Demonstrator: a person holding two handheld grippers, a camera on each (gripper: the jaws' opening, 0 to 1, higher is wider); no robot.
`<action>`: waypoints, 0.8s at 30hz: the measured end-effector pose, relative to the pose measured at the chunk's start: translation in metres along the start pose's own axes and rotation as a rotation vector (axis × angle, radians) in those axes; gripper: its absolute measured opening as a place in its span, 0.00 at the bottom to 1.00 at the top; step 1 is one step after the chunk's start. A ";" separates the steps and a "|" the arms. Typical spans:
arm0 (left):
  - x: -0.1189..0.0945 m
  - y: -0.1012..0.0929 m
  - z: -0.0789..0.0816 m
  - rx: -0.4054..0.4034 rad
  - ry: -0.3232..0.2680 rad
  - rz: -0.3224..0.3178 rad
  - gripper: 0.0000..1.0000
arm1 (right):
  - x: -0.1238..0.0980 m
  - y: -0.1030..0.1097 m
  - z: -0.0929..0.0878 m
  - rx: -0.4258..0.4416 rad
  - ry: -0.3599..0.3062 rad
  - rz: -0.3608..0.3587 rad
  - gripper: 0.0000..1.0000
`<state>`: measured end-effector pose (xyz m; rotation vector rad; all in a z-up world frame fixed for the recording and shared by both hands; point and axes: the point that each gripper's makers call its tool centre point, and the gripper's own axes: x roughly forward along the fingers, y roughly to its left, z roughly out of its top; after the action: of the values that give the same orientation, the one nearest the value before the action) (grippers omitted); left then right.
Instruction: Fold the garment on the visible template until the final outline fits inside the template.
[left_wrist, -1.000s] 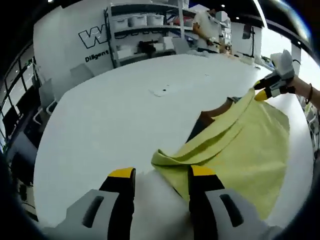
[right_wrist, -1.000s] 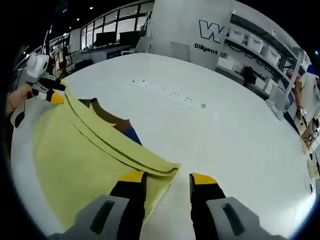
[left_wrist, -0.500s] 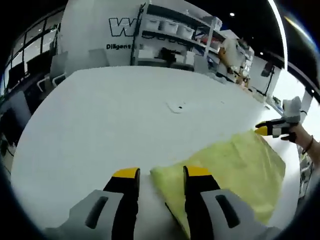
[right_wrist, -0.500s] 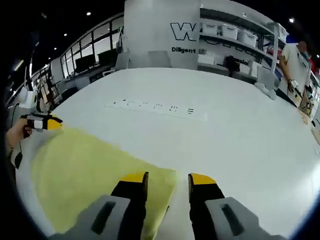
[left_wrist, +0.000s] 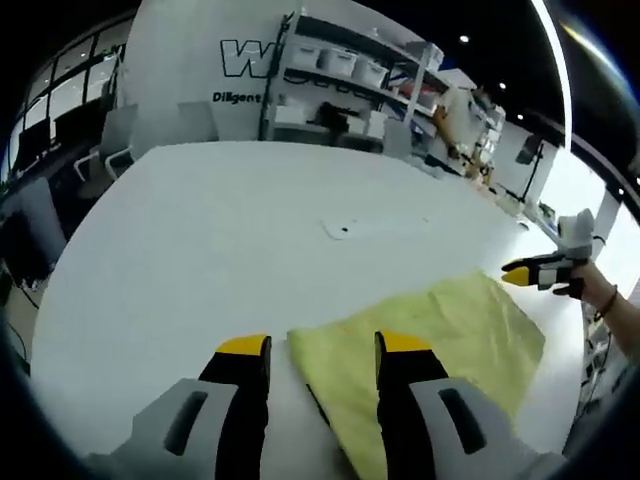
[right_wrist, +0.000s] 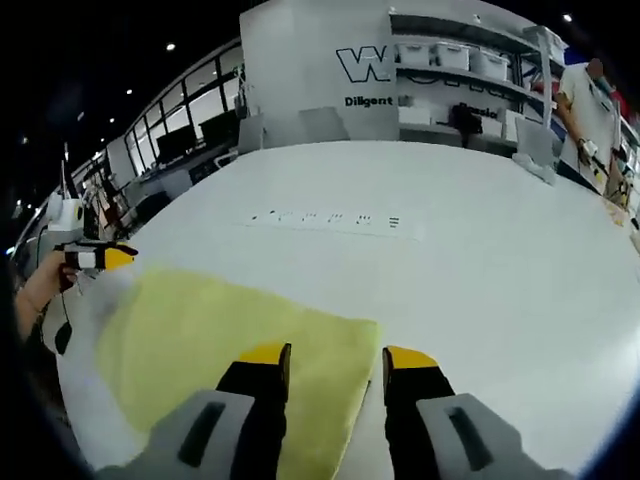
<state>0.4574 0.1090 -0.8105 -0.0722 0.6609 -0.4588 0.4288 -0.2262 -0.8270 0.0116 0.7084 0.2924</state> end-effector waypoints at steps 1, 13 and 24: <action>-0.003 -0.002 0.000 -0.007 -0.003 -0.006 0.39 | -0.002 0.002 -0.001 0.007 0.000 0.006 0.33; -0.051 -0.033 -0.024 0.006 -0.017 -0.072 0.44 | -0.040 0.032 -0.037 0.008 0.042 0.090 0.36; -0.069 -0.051 -0.054 0.038 0.025 -0.095 0.47 | -0.066 0.044 -0.065 -0.072 0.081 0.156 0.38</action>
<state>0.3569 0.0972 -0.8028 -0.0625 0.6756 -0.5643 0.3282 -0.2078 -0.8298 -0.0133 0.7781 0.4692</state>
